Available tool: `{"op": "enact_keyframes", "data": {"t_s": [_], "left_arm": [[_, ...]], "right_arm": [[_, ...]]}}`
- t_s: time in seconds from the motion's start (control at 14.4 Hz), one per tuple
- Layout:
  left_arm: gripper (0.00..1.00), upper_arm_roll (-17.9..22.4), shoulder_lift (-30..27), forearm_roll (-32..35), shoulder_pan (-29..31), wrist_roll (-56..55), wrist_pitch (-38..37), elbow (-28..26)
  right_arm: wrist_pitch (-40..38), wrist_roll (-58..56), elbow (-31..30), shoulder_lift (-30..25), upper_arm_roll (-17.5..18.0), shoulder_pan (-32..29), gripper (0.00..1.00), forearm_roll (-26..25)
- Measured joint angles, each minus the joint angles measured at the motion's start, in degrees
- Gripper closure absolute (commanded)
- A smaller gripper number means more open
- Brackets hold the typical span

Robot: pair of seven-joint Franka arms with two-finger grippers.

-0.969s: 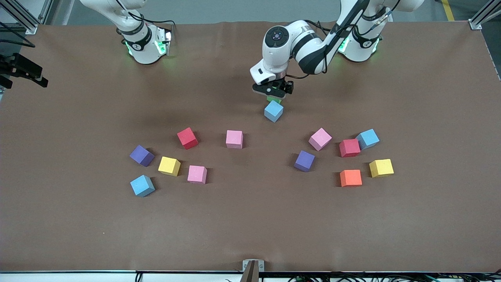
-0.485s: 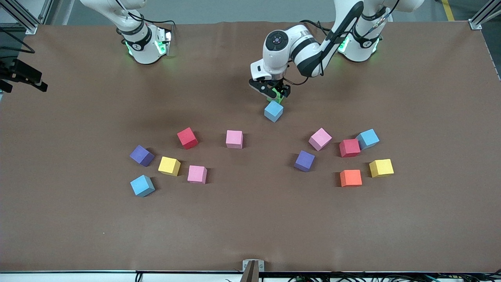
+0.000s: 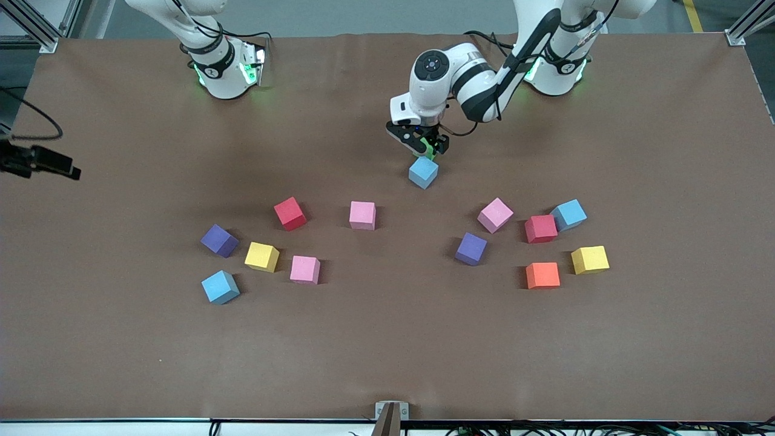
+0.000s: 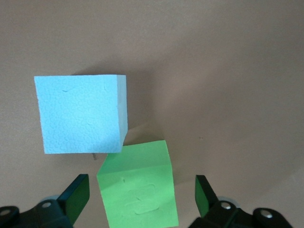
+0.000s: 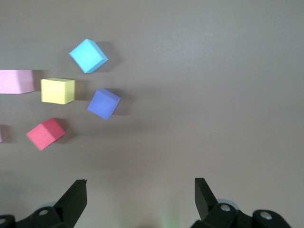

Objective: Arrange 11 blocks into digit 3
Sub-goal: 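Grasp the green cube with the left gripper while the right gripper reaches the red cube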

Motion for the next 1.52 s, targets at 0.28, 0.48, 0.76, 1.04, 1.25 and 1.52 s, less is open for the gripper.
{"op": "enact_keyframes", "data": {"t_s": [0.28, 0.48, 0.76, 1.04, 1.25, 1.52], "left_arm": [[0.02, 0.1, 0.86, 0.05, 0.08, -0.08, 0.03, -0.46], [0.21, 0.12, 1.58, 0.05, 0.09, -0.5, 0.05, -0.81], [0.54, 0.17, 2.56, 0.05, 0.13, -2.75, 0.24, -0.83], [0.66, 0.2, 2.97, 0.05, 0.12, -12.41, 0.48, 1.63], [0.66, 0.14, 5.37, 0.05, -1.03, -23.18, 0.39, 6.43], [0.66, 0.16, 11.42, 0.05, -4.53, -36.27, 0.06, 14.25]], "right_arm": [[4.78, 0.23, 1.74, 3.74, 0.17, -0.13, 0.0, -2.81], [4.93, 9.53, 1.86, 3.93, 0.65, 0.5, 0.0, -2.3], [6.41, 34.34, 1.8, 6.1, 1.38, 7.79, 0.0, -1.82], [11.2, 54.19, 1.37, 10.1, 1.63, 16.72, 0.0, 0.27], [14.89, 63.29, 1.29, 12.62, 1.61, 20.01, 0.0, 2.15], [17.71, 70.75, -2.59, 13.73, 1.6, 21.93, 0.0, 4.1]]}}
